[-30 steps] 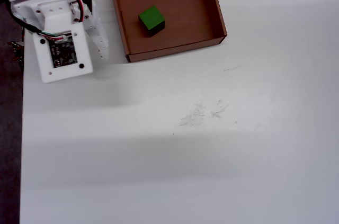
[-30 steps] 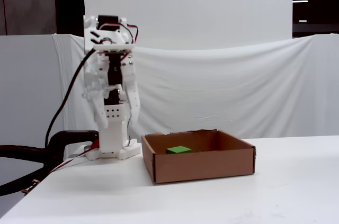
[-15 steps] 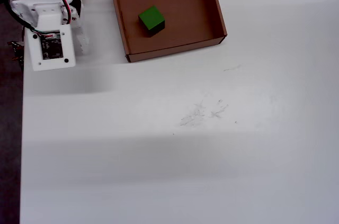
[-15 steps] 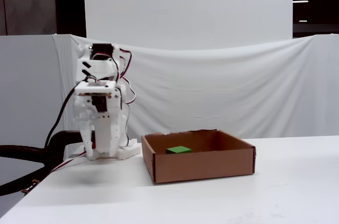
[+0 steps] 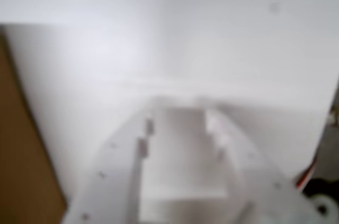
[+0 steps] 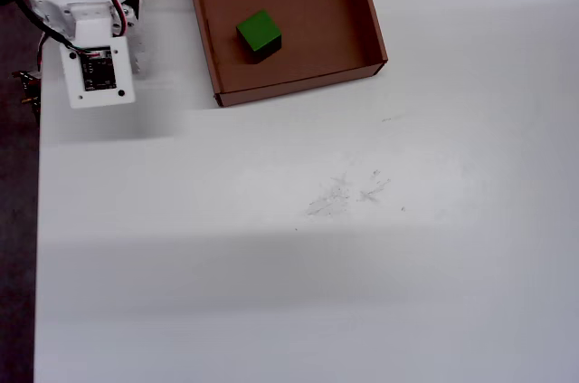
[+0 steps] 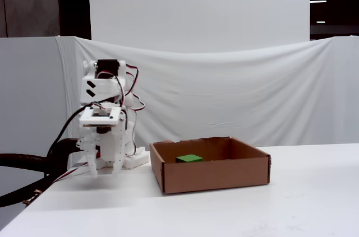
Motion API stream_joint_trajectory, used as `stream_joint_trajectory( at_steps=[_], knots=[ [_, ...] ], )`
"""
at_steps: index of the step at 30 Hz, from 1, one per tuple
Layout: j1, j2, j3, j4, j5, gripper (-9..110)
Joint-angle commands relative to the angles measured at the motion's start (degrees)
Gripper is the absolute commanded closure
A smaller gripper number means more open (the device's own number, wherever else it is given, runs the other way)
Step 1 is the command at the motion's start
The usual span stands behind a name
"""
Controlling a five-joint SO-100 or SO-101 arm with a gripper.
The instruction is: Grasp a green cube and put it in a box.
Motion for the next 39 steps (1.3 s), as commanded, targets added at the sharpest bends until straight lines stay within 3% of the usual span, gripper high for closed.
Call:
stream_joint_trajectory(
  at_steps=[1,13,20,39],
  knots=[
    [0.4,0.6,-0.4,3.3,-1.7,90],
    [-0.1,0.6,-0.4,3.3,-1.1,88],
    [-0.3,0.6,-0.4,3.2,-0.7,81],
    [-0.3,0.6,-0.4,3.1,-0.1,80]
  ],
)
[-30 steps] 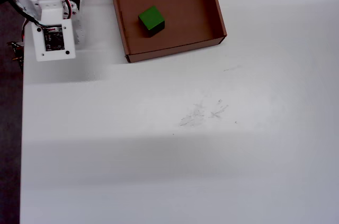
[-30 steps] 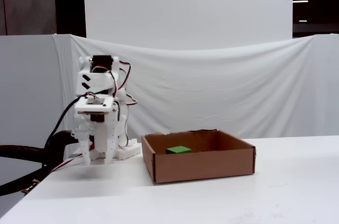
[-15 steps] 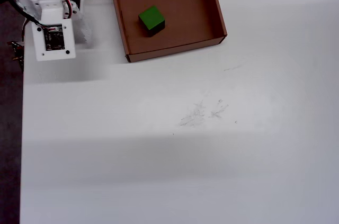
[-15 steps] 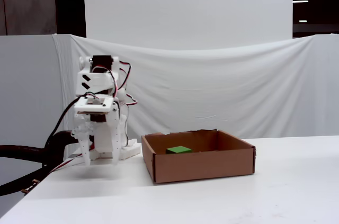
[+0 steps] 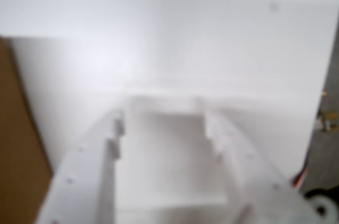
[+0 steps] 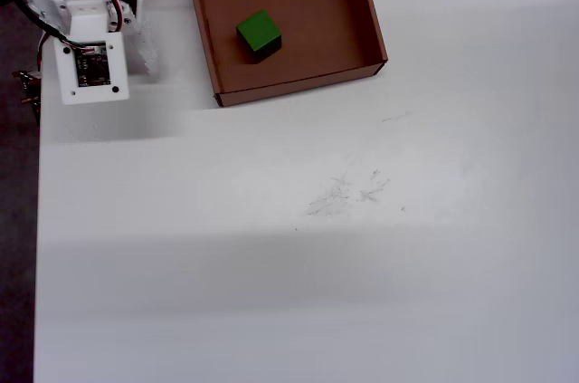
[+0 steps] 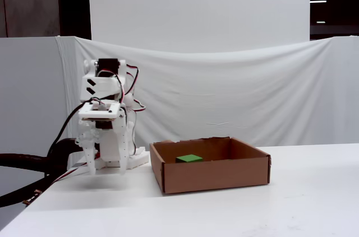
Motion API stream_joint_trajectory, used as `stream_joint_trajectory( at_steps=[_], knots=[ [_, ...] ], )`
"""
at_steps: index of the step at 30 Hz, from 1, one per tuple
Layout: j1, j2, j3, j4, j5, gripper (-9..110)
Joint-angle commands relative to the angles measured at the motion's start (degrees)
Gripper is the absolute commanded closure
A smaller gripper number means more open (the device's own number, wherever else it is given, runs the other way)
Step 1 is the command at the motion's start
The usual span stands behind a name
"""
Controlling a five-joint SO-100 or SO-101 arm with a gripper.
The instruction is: Grasp a green cube and put it in a box.
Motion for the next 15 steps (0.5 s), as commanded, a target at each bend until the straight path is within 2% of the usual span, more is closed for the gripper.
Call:
stream_joint_trajectory(
  at_steps=[1,15],
  knots=[
    [-0.6,0.2,-0.4,0.4,0.1,80],
    [-0.6,0.2,-0.4,0.4,0.6,80]
  ],
)
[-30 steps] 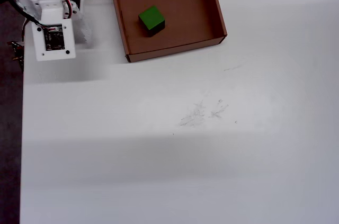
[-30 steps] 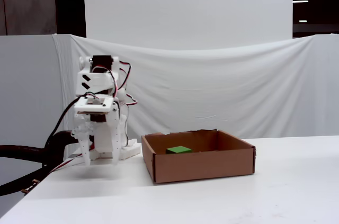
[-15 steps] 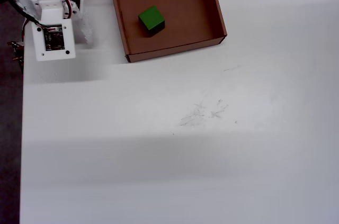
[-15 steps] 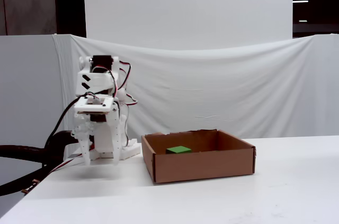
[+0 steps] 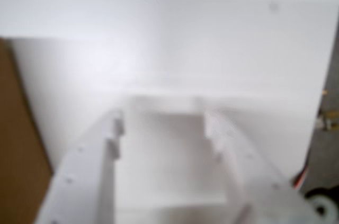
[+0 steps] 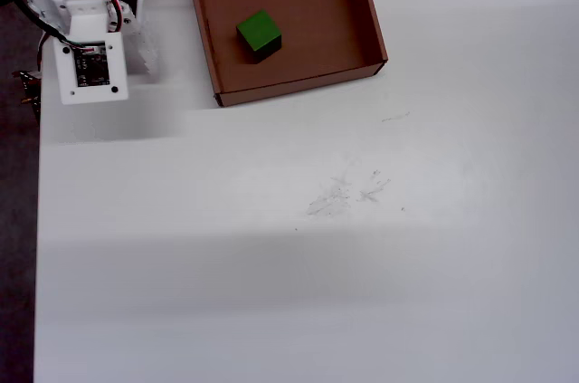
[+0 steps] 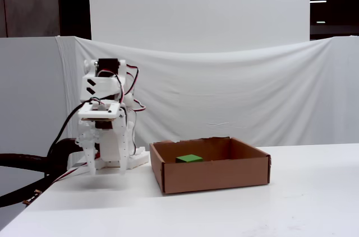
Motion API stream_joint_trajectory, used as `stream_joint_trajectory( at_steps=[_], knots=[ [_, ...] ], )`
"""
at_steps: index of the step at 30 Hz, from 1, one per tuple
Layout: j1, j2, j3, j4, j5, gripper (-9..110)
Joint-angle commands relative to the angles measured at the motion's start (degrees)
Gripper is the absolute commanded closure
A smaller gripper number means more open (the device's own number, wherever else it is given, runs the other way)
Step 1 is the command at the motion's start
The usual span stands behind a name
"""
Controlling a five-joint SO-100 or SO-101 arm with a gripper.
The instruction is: Grasp a green cube and put it in a box.
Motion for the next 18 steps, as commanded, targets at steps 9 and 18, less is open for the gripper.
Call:
stream_joint_trajectory(
  at_steps=[9,18],
  knots=[
    [-0.6,0.2,-0.4,0.2,0.4,80],
    [-0.6,0.2,-0.4,0.2,0.8,80]
  ],
)
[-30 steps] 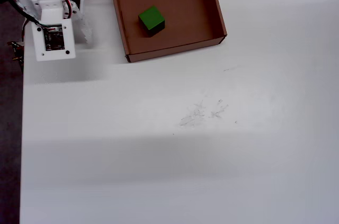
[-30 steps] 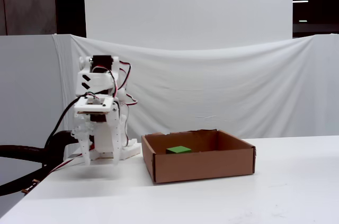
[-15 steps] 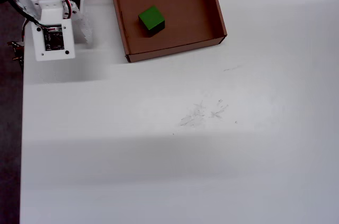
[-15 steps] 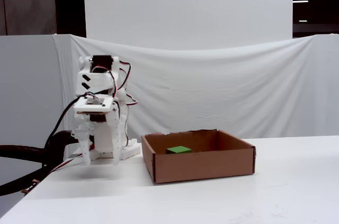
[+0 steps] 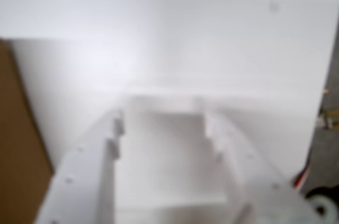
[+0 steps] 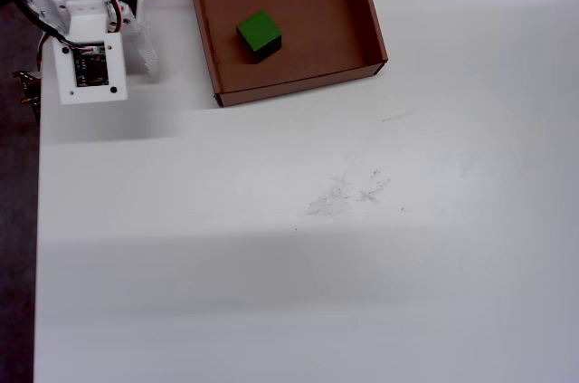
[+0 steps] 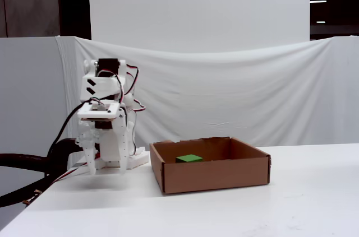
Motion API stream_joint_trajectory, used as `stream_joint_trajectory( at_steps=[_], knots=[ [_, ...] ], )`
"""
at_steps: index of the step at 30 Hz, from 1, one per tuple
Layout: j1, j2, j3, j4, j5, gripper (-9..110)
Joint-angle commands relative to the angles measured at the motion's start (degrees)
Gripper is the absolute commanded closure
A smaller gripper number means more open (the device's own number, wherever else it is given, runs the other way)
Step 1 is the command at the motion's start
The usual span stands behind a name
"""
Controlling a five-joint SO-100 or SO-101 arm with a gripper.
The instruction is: Grasp a green cube and put it in a box.
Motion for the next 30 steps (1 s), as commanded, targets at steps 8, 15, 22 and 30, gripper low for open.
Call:
stream_joint_trajectory(
  at_steps=[8,15,22,30],
  knots=[
    [-0.6,0.2,-0.4,0.0,1.2,80],
    [-0.6,0.2,-0.4,0.0,1.5,80],
    [-0.6,0.2,-0.4,0.0,1.8,80],
    [-0.6,0.2,-0.4,-0.1,2.0,80]
  ],
)
